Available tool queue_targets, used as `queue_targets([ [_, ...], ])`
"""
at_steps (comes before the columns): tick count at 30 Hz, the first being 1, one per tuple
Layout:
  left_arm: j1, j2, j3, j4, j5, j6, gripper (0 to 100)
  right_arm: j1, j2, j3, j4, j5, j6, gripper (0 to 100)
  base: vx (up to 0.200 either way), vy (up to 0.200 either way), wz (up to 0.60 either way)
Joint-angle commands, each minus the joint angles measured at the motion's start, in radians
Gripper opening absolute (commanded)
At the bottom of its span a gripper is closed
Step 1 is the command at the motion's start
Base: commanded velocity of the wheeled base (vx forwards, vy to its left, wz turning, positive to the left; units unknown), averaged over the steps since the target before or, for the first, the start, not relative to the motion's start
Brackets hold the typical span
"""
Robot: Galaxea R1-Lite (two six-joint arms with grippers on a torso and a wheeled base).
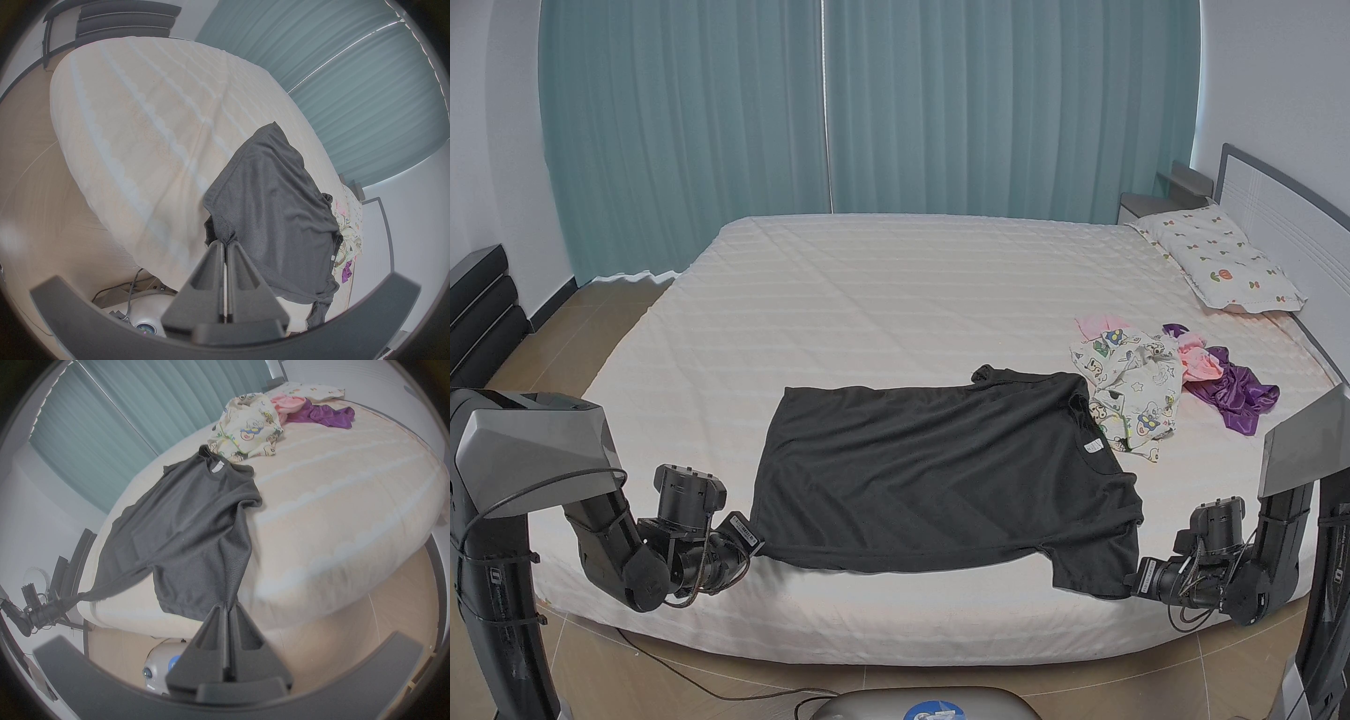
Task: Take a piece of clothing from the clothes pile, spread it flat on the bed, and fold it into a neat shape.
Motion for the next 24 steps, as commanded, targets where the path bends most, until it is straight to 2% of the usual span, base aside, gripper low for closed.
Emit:
queue_targets([
  [1,-0.007,-0.038,0.017,0.000,0.013,0.002,0,0.003,-0.148,-0.004,0.085,0.010,0.003,0,0.000,0.000,0.00],
  [10,-0.010,-0.127,0.094,-0.015,0.024,0.019,0,-0.013,-0.200,0.115,0.068,0.006,0.004,0,0.000,0.000,0.00],
  [16,-0.010,-0.142,0.150,-0.009,0.031,0.137,0,-0.025,-0.238,0.183,0.063,0.011,-0.003,0,0.000,0.000,0.00],
  [21,-0.031,-0.145,0.184,-0.001,0.036,0.177,0,-0.025,-0.246,0.240,0.036,0.011,-0.011,0,0.000,0.000,0.00],
  [24,-0.048,-0.141,0.210,-0.001,0.065,0.225,0,-0.025,-0.249,0.240,0.043,0.010,-0.020,0,0.000,0.000,0.00],
])
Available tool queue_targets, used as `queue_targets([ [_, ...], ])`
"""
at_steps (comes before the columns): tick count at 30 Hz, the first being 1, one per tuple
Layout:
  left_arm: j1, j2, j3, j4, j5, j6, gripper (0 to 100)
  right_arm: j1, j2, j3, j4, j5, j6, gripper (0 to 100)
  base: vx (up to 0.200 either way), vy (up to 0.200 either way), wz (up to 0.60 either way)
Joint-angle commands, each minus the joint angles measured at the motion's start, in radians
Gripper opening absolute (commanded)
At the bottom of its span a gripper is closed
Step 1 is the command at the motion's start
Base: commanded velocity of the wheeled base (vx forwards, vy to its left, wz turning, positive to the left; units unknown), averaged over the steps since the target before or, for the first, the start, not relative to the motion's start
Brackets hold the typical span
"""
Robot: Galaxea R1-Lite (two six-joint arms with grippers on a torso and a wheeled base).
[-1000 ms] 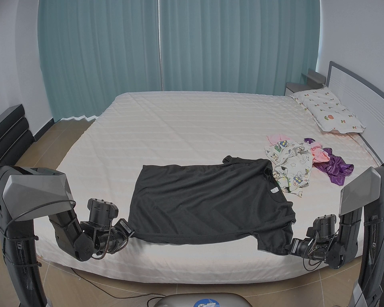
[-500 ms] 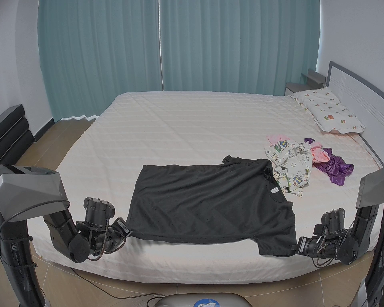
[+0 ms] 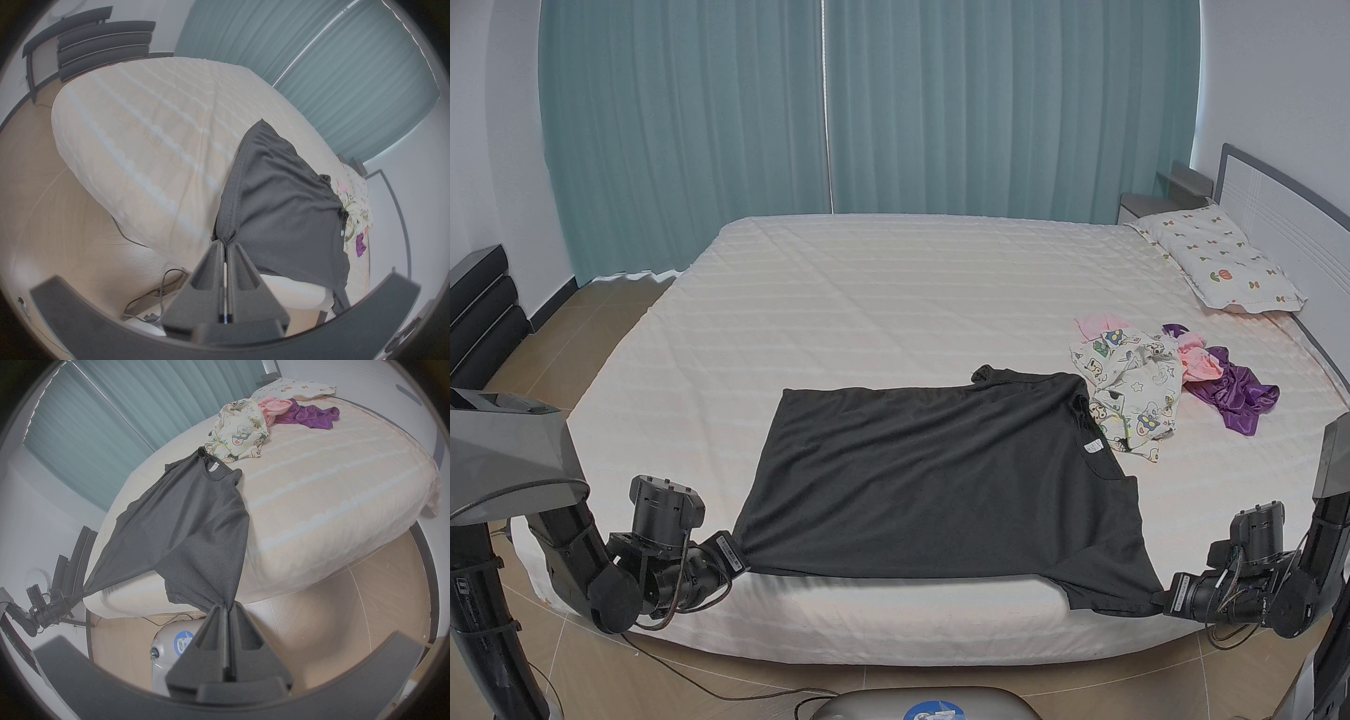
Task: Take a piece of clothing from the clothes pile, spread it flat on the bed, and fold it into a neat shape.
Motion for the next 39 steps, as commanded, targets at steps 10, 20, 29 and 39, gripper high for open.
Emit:
queue_targets([
  [10,-0.054,0.000,0.083,0.019,0.069,0.085,0,-0.002,-0.104,0.028,0.132,-0.006,-0.043,0,0.000,0.000,0.00],
  [20,-0.057,-0.016,0.117,0.070,0.072,0.157,0,-0.019,-0.247,0.028,0.366,-0.009,-0.121,0,0.000,0.000,0.00],
  [29,-0.103,-0.119,0.142,0.239,0.075,0.202,0,-0.046,-0.253,0.028,0.463,-0.027,-0.184,0,0.000,0.000,0.00],
  [39,-0.154,-0.175,0.123,0.417,0.075,0.204,0,-0.068,-0.265,0.028,0.524,-0.061,-0.239,0,0.000,0.000,0.00],
])
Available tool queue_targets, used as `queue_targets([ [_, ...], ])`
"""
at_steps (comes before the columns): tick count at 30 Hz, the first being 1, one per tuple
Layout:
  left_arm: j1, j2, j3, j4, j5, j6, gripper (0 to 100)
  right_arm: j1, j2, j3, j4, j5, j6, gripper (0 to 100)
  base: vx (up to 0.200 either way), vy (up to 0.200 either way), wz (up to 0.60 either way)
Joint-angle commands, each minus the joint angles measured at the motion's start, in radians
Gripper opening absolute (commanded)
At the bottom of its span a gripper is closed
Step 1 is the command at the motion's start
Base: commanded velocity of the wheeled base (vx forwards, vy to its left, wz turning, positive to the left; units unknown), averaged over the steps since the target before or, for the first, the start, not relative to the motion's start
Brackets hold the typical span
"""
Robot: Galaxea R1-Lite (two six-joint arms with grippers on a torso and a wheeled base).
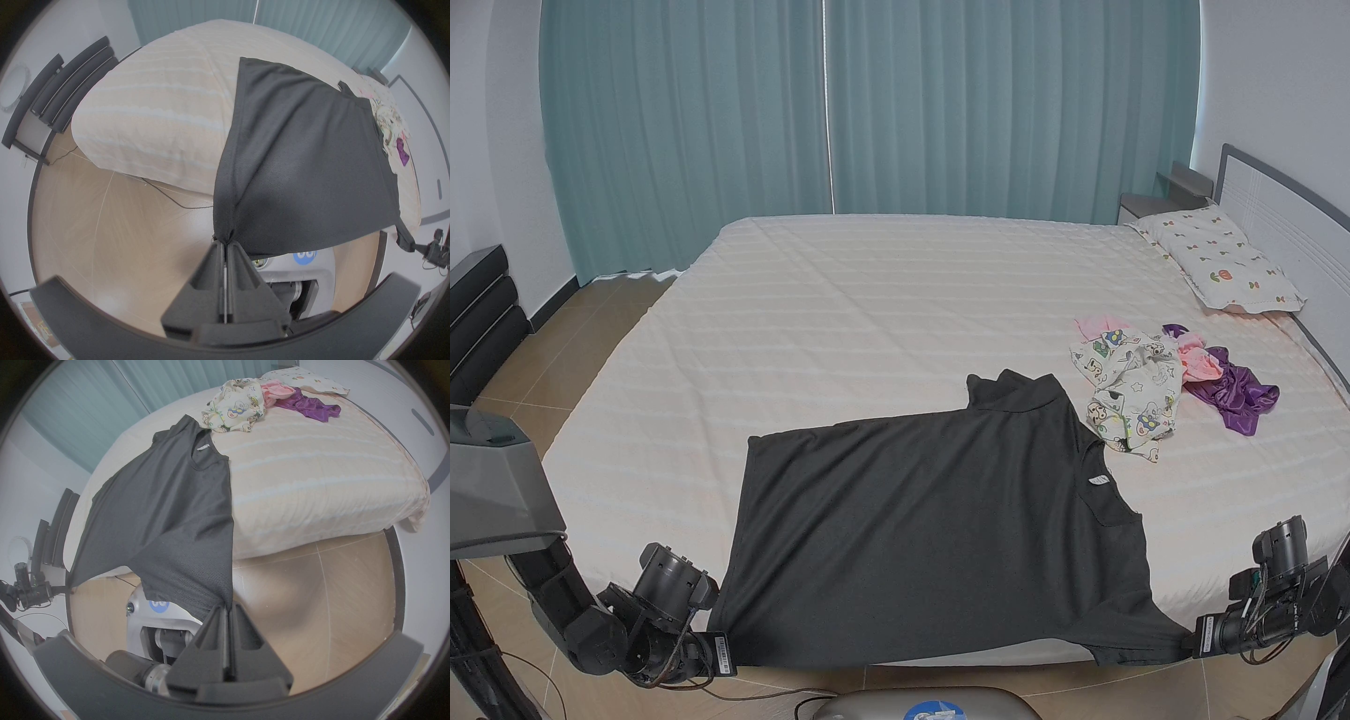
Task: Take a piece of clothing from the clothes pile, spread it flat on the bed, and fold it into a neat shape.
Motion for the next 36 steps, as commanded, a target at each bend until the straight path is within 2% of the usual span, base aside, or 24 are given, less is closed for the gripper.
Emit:
queue_targets([
  [1,-0.012,-0.033,-0.017,0.003,-0.001,-0.002,0,-0.005,-0.009,0.013,-0.003,-0.004,-0.010,0,0.000,0.000,0.00],
  [8,0.000,-0.101,-0.046,0.010,-0.001,-0.013,0,-0.005,-0.112,-0.041,-0.014,0.008,-0.009,0,0.000,0.000,0.00],
  [12,0.042,-0.153,-0.107,0.012,-0.004,-0.029,0,-0.002,-0.190,-0.138,0.000,0.016,-0.002,0,0.000,0.000,0.00],
  [23,0.096,-0.150,-0.213,0.006,-0.007,-0.131,0,0.012,-0.182,-0.306,-0.008,0.051,0.060,0,0.000,0.000,0.00],
  [36,0.131,-0.112,-0.248,0.003,-0.013,-0.142,0,0.039,-0.103,-0.389,-0.006,0.054,0.062,0,0.000,0.000,0.00],
])
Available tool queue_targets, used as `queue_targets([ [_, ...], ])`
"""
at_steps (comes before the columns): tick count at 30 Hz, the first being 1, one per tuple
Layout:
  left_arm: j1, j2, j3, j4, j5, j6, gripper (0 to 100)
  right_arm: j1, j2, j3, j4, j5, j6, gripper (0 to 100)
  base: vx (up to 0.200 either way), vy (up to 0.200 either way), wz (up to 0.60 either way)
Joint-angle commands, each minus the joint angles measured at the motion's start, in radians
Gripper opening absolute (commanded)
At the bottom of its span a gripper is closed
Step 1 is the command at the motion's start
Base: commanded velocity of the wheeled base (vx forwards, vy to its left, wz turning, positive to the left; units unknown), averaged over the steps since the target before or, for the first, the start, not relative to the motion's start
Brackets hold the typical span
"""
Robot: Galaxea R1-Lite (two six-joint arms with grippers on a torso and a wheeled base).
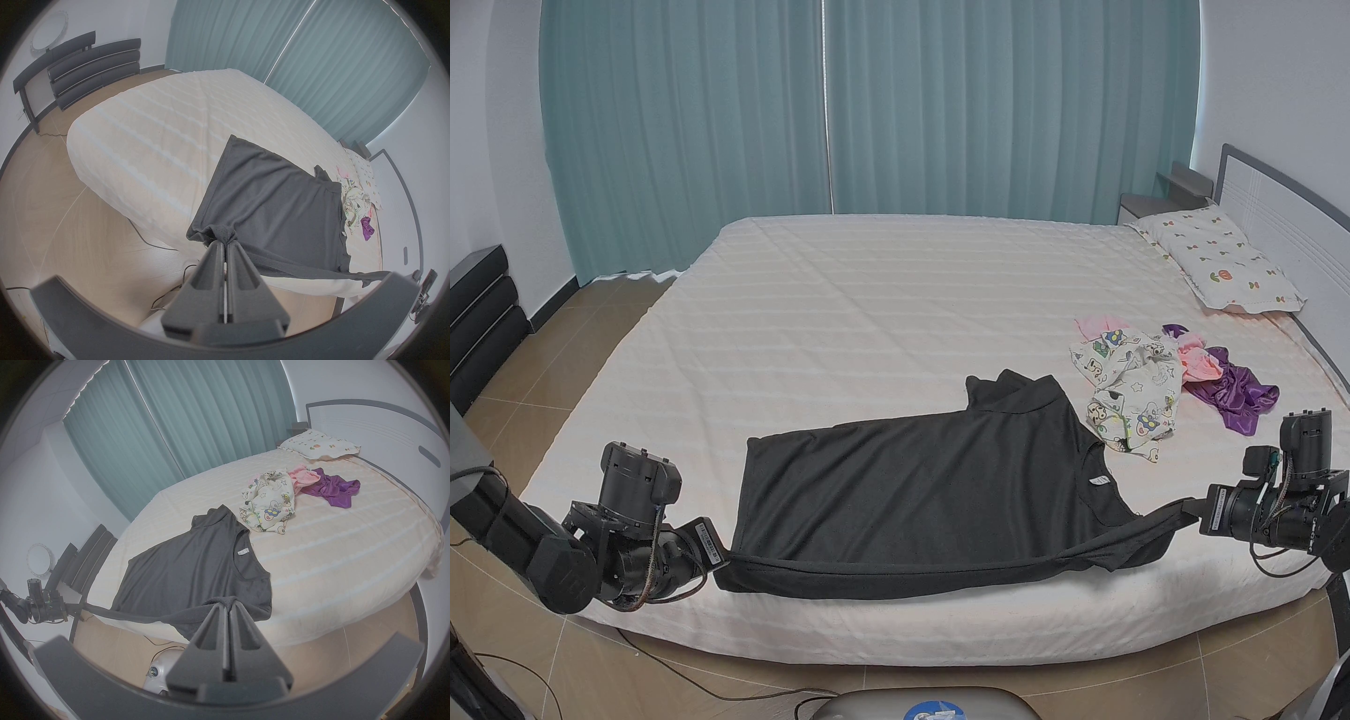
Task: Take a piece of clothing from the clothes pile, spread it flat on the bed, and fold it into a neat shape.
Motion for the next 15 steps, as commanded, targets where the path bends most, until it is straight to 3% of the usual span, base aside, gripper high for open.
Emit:
queue_targets([
  [1,0.024,0.052,-0.032,-0.003,-0.002,-0.002,0,0.006,0.065,-0.050,-0.003,0.000,0.001,0,0.000,0.000,0.00],
  [15,0.075,0.226,-0.169,-0.008,-0.032,-0.003,0,-0.001,0.289,-0.252,-0.008,-0.004,0.006,0,0.000,0.000,0.00],
])
